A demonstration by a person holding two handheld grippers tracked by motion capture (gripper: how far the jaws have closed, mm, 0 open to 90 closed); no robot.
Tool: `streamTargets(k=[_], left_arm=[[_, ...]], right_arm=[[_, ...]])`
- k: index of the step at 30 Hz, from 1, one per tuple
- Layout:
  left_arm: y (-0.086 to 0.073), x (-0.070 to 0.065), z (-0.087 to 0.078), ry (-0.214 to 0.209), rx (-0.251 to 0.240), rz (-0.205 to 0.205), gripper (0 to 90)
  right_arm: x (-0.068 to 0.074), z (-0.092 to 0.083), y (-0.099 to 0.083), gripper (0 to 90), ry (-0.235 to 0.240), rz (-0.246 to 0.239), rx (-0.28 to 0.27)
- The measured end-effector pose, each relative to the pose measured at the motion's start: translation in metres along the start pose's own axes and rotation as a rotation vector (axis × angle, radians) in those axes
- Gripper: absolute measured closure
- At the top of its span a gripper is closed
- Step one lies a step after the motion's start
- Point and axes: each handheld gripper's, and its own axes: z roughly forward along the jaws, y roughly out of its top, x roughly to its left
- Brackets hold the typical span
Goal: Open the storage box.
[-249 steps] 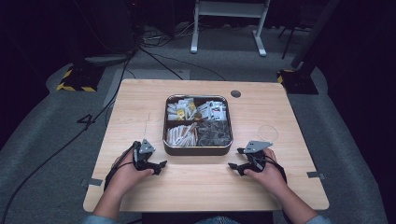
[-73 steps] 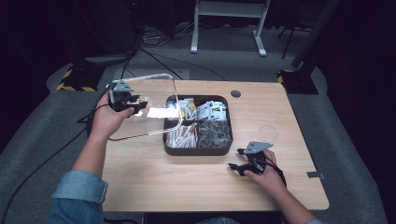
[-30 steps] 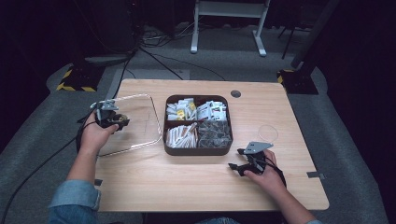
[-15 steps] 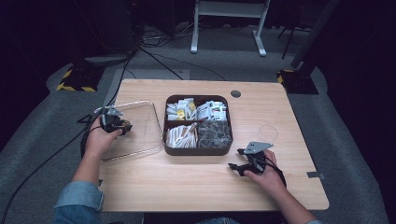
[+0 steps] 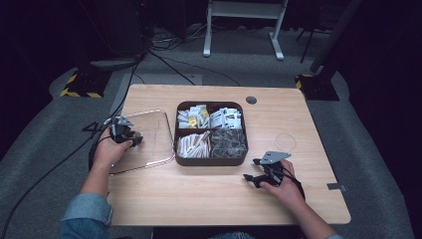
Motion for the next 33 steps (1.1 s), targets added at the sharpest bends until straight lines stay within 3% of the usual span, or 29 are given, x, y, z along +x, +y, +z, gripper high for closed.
streamTargets(k=[8,11,15,23,33], left_arm=[[0.000,0.001,0.000,0.004,-0.009,-0.009,57.7],[0.001,0.002,-0.003,0.017,-0.065,-0.041,47.6],[0.004,0.002,-0.011,0.042,-0.065,-0.023,40.2],[0.013,-0.014,-0.037,0.050,-0.092,-0.026,38.0],[0.018,-0.051,-0.070,0.032,-0.126,0.014,37.4]], right_arm=[[0.000,0.000,0.000,24.7,0.000,0.000,0.000],[0.000,0.000,0.000,24.7,0.000,0.000,0.000],[0.000,0.000,0.000,24.7,0.000,0.000,0.000],[0.000,0.000,0.000,24.7,0.000,0.000,0.000],[0.000,0.000,0.000,24.7,0.001,0.001,0.000]])
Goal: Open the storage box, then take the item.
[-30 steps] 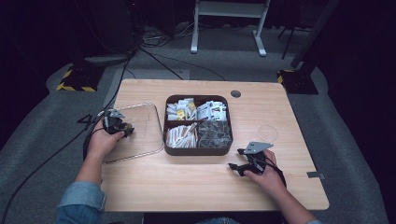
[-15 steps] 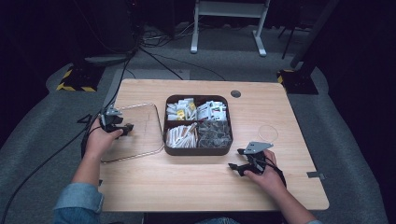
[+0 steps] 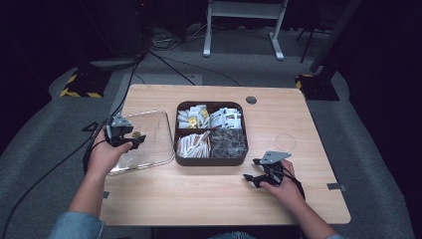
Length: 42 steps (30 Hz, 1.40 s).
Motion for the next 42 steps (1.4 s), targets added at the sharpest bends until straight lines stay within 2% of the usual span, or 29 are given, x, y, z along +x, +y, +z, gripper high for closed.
streamTargets(k=[4,8,11,16,17,19,20,22,25,27,29,33,35,39,42], left_arm=[[0.002,-0.018,-0.014,0.004,-0.032,0.004,38.5],[0.003,-0.040,-0.025,-0.004,-0.039,0.035,39.3],[0.002,-0.057,-0.028,-0.009,-0.047,0.077,39.8],[-0.003,-0.082,-0.022,-0.068,-0.056,0.109,41.0],[-0.005,-0.086,-0.020,-0.085,-0.052,0.108,41.2],[-0.009,-0.094,-0.013,-0.115,-0.029,0.120,41.6],[-0.011,-0.097,-0.010,-0.139,-0.018,0.122,42.3],[-0.016,-0.103,-0.001,-0.188,0.004,0.139,43.7],[-0.020,-0.109,0.010,-0.218,0.036,0.135,42.9],[-0.023,-0.112,0.015,-0.238,0.041,0.106,42.6],[-0.027,-0.115,0.020,-0.249,0.053,0.098,42.2],[-0.034,-0.121,0.031,-0.273,0.078,0.045,40.4],[-0.037,-0.124,0.036,-0.268,0.077,0.048,40.1],[-0.041,-0.126,0.043,-0.294,0.093,0.038,38.8],[-0.043,-0.129,0.048,-0.287,0.128,0.079,37.5]], right_arm=[[0.000,0.000,0.000,24.7,0.000,-0.001,0.000],[0.000,0.000,0.000,24.7,0.000,0.000,0.000],[0.000,0.000,0.000,24.7,0.003,0.001,0.000],[0.000,0.001,0.001,24.9,-0.005,0.015,0.001],[0.000,0.000,0.001,26.9,-0.003,0.021,0.000],[-0.001,-0.003,0.003,36.9,0.026,0.040,-0.003],[-0.001,-0.005,0.004,35.9,0.035,0.054,-0.019],[-0.002,-0.011,0.008,38.9,0.043,0.069,-0.050],[0.000,-0.020,0.015,41.8,0.050,0.067,-0.075],[0.001,-0.025,0.021,44.5,0.053,0.062,-0.090],[0.002,-0.030,0.027,47.9,0.057,0.054,-0.096],[0.002,-0.037,0.037,54.1,0.068,0.064,-0.097],[0.002,-0.039,0.042,56.1,0.070,0.066,-0.102],[0.002,-0.040,0.050,58.2,0.071,0.060,-0.103],[0.001,-0.040,0.055,57.3,0.071,0.056,-0.110]])
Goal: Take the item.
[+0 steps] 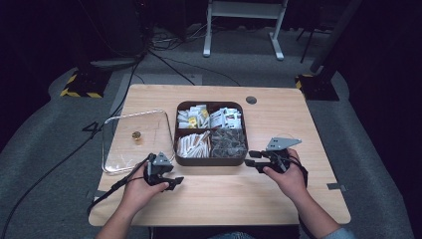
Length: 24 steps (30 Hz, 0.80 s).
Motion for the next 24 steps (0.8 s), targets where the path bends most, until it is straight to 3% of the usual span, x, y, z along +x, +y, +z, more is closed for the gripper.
streamTargets(k=[5,7,8,11,24], left_arm=[[0.000,-0.001,0.005,0.013,-0.010,0.031,35.3],[-0.002,-0.002,0.009,0.059,-0.031,0.096,32.0],[-0.003,-0.002,0.011,0.053,-0.041,0.081,26.9],[-0.004,-0.001,0.015,0.046,-0.071,0.094,19.8],[-0.004,0.000,0.015,0.046,-0.071,0.097,19.4]], right_arm=[[-0.003,0.003,0.009,55.4,-0.002,-0.005,-0.010],[-0.004,0.005,0.013,55.3,-0.005,-0.013,-0.004],[-0.005,0.008,0.015,55.4,-0.006,-0.017,0.001],[-0.007,0.015,0.021,56.5,-0.002,-0.021,0.015],[-0.014,0.041,0.052,57.7,-0.023,-0.067,0.075]])
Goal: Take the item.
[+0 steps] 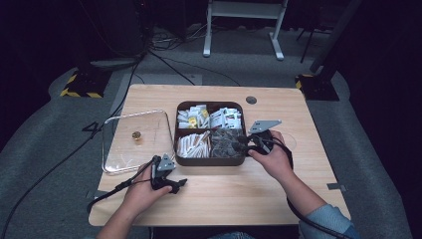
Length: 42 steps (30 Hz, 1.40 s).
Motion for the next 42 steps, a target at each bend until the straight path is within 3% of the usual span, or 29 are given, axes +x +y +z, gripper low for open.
streamTargets(k=[9,14,19,23,27,30,42], left_arm=[[0.000,0.000,0.000,0.000,0.000,0.000,19.4],[0.000,0.000,0.000,0.000,0.000,0.001,19.4],[0.000,0.000,0.000,0.000,0.000,0.000,19.4],[0.000,0.000,0.000,0.000,0.002,-0.003,19.4],[0.000,0.000,0.000,0.000,0.001,0.000,19.4],[0.000,0.000,0.000,0.000,0.000,0.000,19.4],[0.000,0.000,0.000,0.000,0.000,0.000,19.4]], right_arm=[[-0.008,0.029,0.016,56.9,-0.018,-0.016,0.057],[-0.011,0.043,0.018,58.9,-0.038,-0.026,0.069],[-0.014,0.054,0.017,56.8,-0.024,-0.009,0.089],[-0.015,0.058,0.015,55.0,-0.010,0.014,0.092],[-0.015,0.064,0.013,52.5,0.001,0.040,0.128],[-0.014,0.067,0.013,53.4,0.001,0.037,0.134],[-0.012,0.065,0.015,66.5,-0.020,0.018,0.155]])
